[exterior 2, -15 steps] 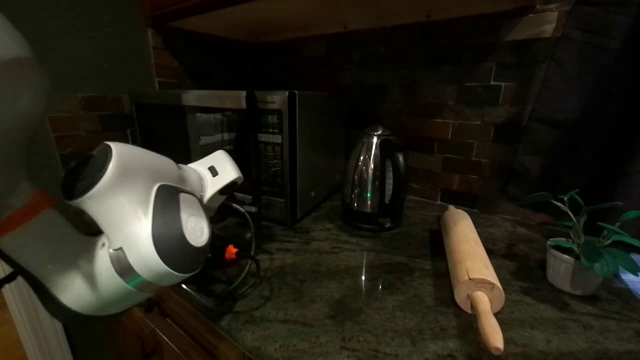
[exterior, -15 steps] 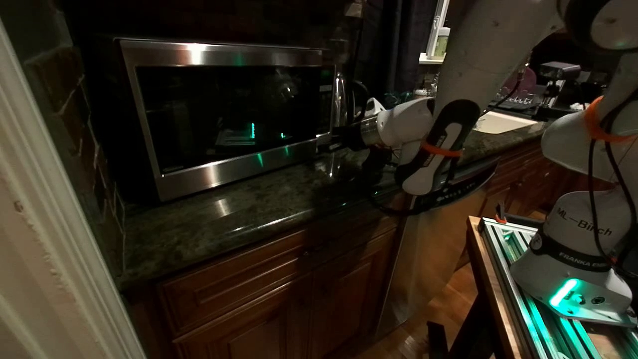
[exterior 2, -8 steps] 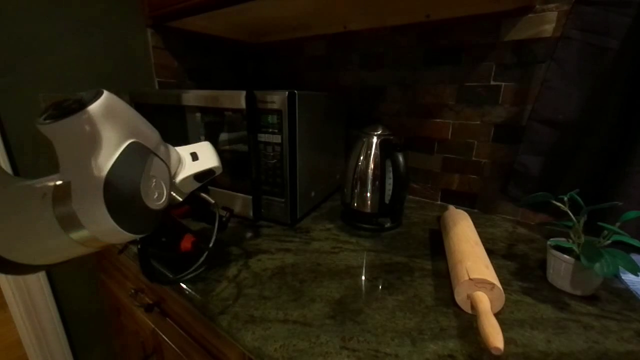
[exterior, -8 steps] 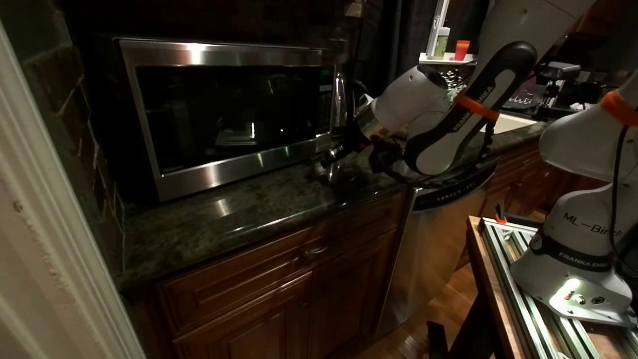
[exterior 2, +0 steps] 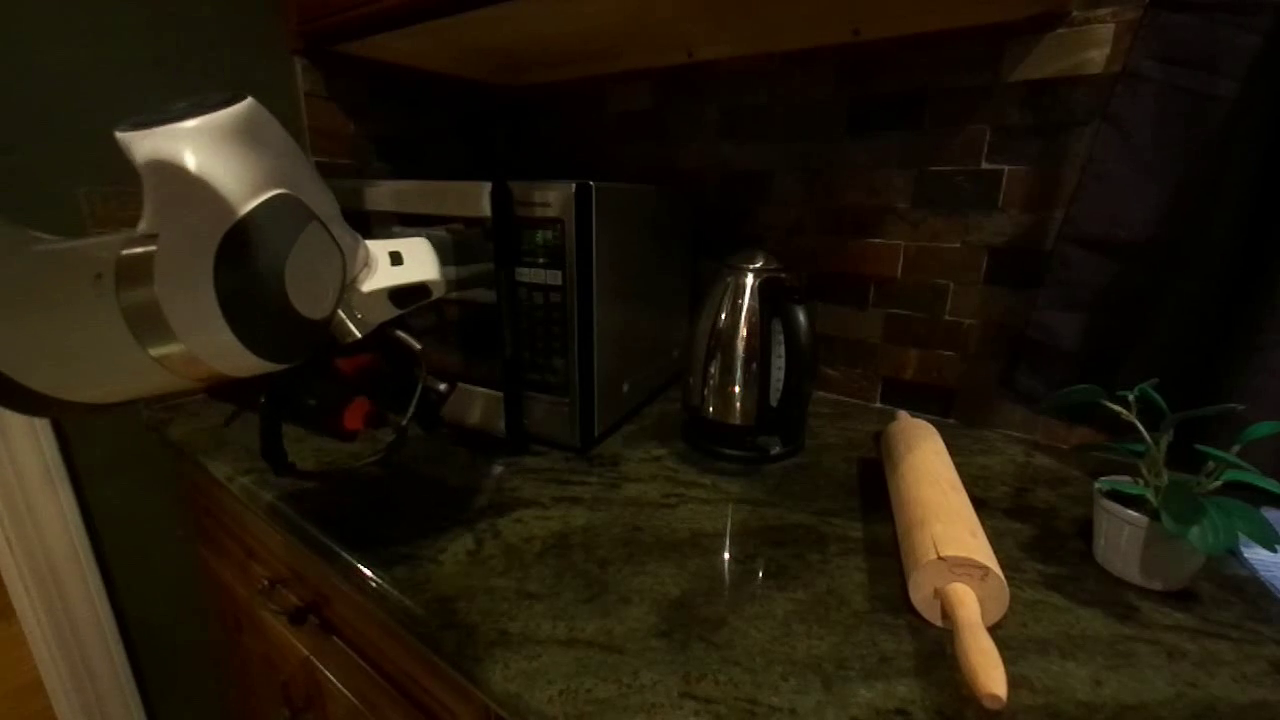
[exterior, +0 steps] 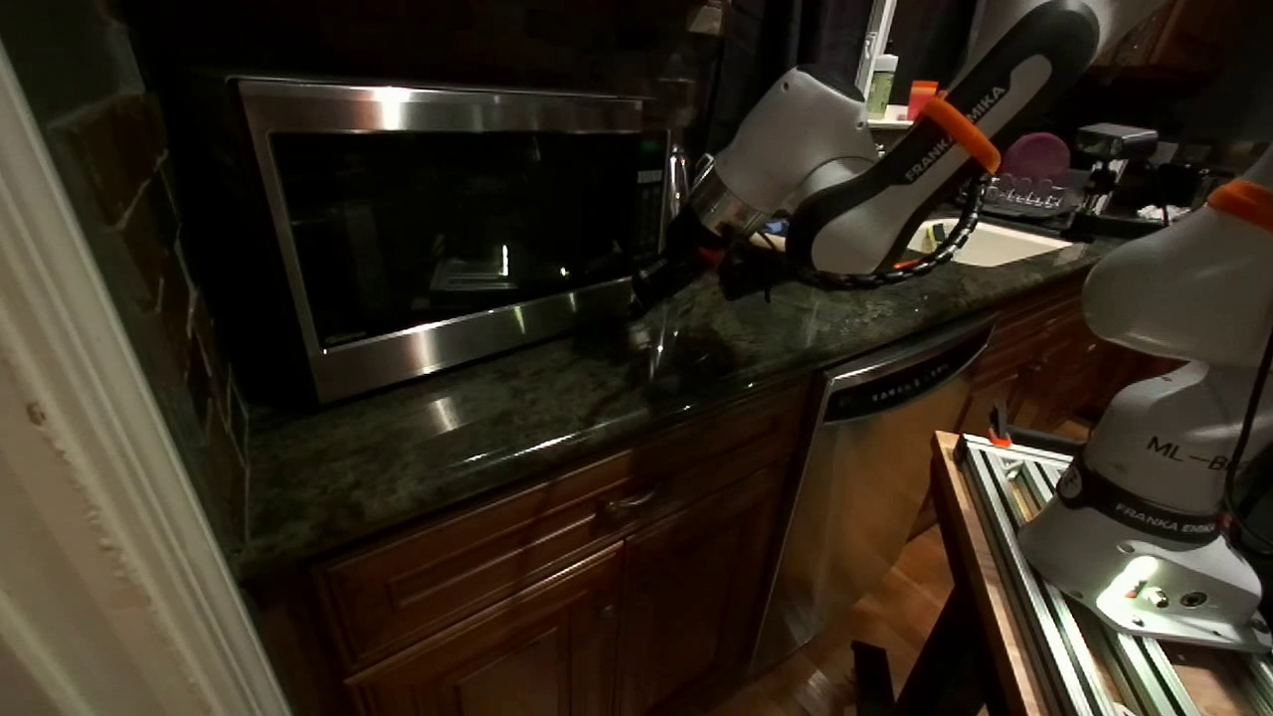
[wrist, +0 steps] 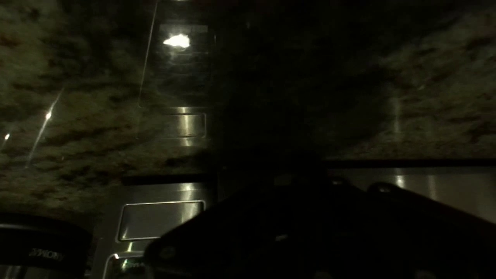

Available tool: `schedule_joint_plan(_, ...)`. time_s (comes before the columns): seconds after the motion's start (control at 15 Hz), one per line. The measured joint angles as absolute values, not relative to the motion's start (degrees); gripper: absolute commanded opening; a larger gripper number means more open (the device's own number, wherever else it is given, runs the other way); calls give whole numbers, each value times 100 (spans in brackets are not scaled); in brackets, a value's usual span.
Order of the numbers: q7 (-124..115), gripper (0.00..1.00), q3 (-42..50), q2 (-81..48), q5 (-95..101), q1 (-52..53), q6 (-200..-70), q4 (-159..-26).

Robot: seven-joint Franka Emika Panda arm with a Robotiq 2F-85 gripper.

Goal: Open the microwave door.

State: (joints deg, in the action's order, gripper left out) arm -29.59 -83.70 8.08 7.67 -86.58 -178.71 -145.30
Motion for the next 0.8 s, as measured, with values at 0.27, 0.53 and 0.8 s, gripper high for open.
schedule_joint_plan(0.27,-2931,0,-7501,785,441,-7456,-16998,-14152)
schedule_joint_plan(0.53,-2664,32,-6320,915,-272,-5975,-16063,-13814)
schedule_joint_plan(0.8,-1699,62,-5206,1512,-1821,-4783,-14916,-13602)
